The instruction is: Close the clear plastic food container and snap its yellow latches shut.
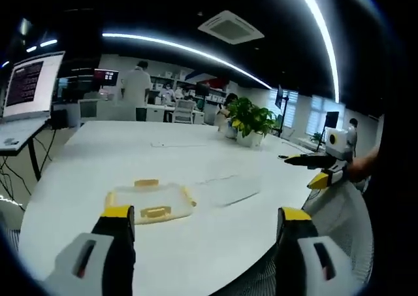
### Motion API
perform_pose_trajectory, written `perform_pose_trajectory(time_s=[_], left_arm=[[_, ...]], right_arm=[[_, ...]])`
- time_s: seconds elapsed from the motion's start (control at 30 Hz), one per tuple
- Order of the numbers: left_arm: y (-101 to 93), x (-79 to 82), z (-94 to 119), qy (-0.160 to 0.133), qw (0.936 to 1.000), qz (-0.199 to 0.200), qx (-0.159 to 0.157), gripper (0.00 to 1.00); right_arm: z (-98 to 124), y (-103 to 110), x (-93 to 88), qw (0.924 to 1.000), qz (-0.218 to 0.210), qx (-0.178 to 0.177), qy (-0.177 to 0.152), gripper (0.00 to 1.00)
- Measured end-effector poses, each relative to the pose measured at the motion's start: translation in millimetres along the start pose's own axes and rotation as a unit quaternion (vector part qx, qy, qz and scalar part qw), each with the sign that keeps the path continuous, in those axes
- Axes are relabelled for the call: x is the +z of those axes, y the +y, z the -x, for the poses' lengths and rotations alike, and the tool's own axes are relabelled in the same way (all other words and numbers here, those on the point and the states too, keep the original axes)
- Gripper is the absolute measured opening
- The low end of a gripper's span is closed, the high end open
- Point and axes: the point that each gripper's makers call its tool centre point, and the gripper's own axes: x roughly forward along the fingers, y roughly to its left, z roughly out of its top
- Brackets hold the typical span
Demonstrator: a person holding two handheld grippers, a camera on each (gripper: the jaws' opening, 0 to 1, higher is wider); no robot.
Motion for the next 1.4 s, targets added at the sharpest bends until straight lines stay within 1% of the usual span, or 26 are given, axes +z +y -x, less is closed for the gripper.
perform_pose_trajectory(time_s=[0.03, 0.07, 0.1, 0.13, 0.17, 0.2, 0.23, 0.27, 0.3, 0.33, 0.37, 0.47, 0.53, 0.63, 0.73, 0.83, 0.87, 0.9, 1.0, 1.17, 1.27, 1.3, 1.33, 1.4], left_arm=[[1.2, -0.2, 0.0, 0.0, 1.0, 0.001, 0.003, 0.87], [1.8, -0.9, -0.1, 0.002, 1.0, 0.001, 0.005, 0.88], [1.8, -1.1, 0.0, 0.002, 1.0, 0.001, 0.005, 0.89], [2.1, -1.0, 0.3, 0.001, 1.0, 0.0, 0.006, 0.9], [2.4, -1.4, 0.8, 0.001, 1.0, 0.0, 0.006, 0.91], [2.4, -2.7, 1.1, 0.003, 1.0, 0.001, 0.004, 0.91], [2.6, -5.0, 1.6, 0.008, 1.0, 0.002, 0.004, 0.91], [3.6, -6.1, 2.4, 0.009, 0.9999, 0.003, 0.004, 0.91], [4.4, -6.7, 3.3, 0.009, 0.9999, 0.006, 0.005, 0.92], [5.9, -7.1, 4.9, 0.007, 0.9999, 0.01, 0.007, 0.93], [6.7, -7.6, 5.7, 0.007, 0.9999, 0.013, 0.007, 0.94], [9.7, -10.0, 7.5, 0.008, 0.9997, 0.021, 0.011, 0.99], [10.3, -11.5, 8.3, 0.011, 0.9996, 0.022, 0.011, 0.98], [9.3, -7.5, 10.7, 0.005, 0.9997, 0.018, 0.013, 0.98], [8.7, -8.4, 10.3, 0.004, 0.9998, 0.018, 0.012, 0.99], [8.0, -11.5, 9.6, 0.01, 0.9997, 0.016, 0.013, 0.99], [8.8, -13.4, 9.8, 0.018, 0.9996, 0.013, 0.017, 0.99], [9.5, -11.9, 10.4, 0.017, 0.9996, 0.005, 0.021, 0.98], [7.7, -10.0, 10.6, 0.014, 0.9997, 0.007, 0.017, 0.98], [9.3, -10.1, 9.4, 0.016, 0.9997, 0.01, 0.019, 0.97], [8.4, -11.1, 6.0, 0.025, 0.9995, 0.013, 0.014, 0.96], [7.8, -10.3, 5.0, 0.025, 0.9995, 0.014, 0.012, 0.96], [7.1, -9.6, 4.2, 0.023, 0.9996, 0.012, 0.01, 0.96], [5.6, -9.9, 1.1, 0.031, 0.9995, 0.009, 0.005, 0.95]], right_arm=[[0.6, -2.9, 3.0, 0.9999, 0.004, -0.008, -0.008, 0.93], [1.1, -4.3, 6.1, 0.9998, -0.001, -0.01, -0.018, 0.95], [2.6, -9.6, 9.5, 0.9993, -0.014, -0.023, -0.027, 0.99], [4.2, -15.5, 14.1, 0.9983, -0.017, -0.038, -0.042, 1.0], [6.7, -14.7, 18.1, 0.9973, -0.033, -0.031, -0.057, 1.0], [6.8, -12.3, 17.9, 0.997, -0.045, -0.024, -0.058, 1.0], [6.0, -7.6, 13.2, 0.997, -0.059, -0.01, -0.05, 1.0], [5.6, -7.6, 4.5, 0.9986, -0.046, -0.012, -0.025, 1.0], [5.7, -6.9, 1.0, 0.9993, -0.033, -0.013, -0.014, 1.0], [4.6, -4.2, 4.2, 0.999, -0.035, -0.008, -0.029, 1.0], [4.7, -3.8, 5.3, 0.9989, -0.035, -0.006, -0.031, 1.0], [6.1, -7.9, 6.7, 0.9987, -0.036, -0.021, -0.03, 1.0], [6.4, -10.1, 6.6, 0.9986, -0.034, -0.027, -0.029, 1.0], [7.2, -8.9, 9.6, 0.9985, -0.031, -0.03, -0.032, 1.0], [7.4, -8.4, 8.7, 0.9986, -0.034, -0.029, -0.029, 1.0], [6.8, -9.6, 6.2, 0.9986, -0.038, -0.029, -0.024, 1.0], [6.5, -9.7, 5.9, 0.9986, -0.038, -0.028, -0.023, 1.0], [6.4, -9.3, 6.3, 0.9987, -0.037, -0.027, -0.023, 1.0], [5.5, -6.9, 7.6, 0.9988, -0.036, -0.021, -0.025, 0.99], [4.4, -8.2, 4.5, 0.9993, -0.032, -0.018, -0.012, 0.99], [3.0, -11.1, -0.8, 0.9994, -0.032, -0.013, 0.007, 0.95], [3.1, -11.4, 0.1, 0.9995, -0.03, -0.012, 0.004, 0.93], [2.1, -12.2, -0.5, 0.9994, -0.034, -0.008, 0.008, 0.92], [-0.9, -11.2, -2.1, 0.9989, -0.045, 0.0, 0.015, 0.94]])
